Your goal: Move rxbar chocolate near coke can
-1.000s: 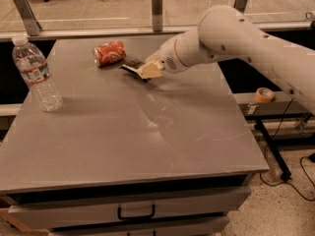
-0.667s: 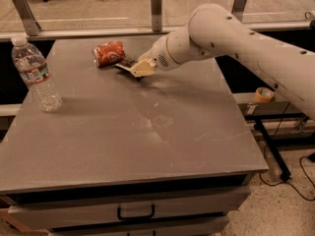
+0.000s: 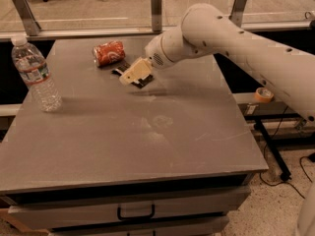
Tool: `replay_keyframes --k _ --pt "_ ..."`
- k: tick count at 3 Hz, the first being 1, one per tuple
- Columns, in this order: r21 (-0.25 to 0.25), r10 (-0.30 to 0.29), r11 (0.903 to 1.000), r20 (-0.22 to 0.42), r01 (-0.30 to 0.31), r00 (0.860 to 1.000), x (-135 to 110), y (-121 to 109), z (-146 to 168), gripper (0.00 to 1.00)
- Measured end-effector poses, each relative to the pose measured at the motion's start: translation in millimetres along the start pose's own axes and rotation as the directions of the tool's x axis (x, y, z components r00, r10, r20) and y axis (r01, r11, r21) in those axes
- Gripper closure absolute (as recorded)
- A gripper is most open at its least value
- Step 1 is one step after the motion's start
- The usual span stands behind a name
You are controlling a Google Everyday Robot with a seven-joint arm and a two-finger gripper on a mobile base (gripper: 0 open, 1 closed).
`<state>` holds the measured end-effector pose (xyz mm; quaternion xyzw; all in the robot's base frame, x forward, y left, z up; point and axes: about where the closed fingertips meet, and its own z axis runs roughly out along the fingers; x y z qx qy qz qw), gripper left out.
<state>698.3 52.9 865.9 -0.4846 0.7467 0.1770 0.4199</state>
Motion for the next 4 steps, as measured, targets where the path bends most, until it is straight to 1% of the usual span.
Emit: replay_keyframes --k 1,2,3,4 --pt "-0.036 0.021 0.9992 0.057 -0.019 0.998 -1.9 -3.5 -15.8 0.0" --pt "-0.045 0.065 0.9972 0.14 -0.059 0.988 4.6 -17.2 -75.3 0.0" --pt "0.025 0.108 0.9933 0.159 -0.113 0.981 23.7 -43.5 -154.7 0.0" --pt "0.025 0.108 0.9932 0.159 -0.113 0.981 23.9 -43.5 -154.7 0.0"
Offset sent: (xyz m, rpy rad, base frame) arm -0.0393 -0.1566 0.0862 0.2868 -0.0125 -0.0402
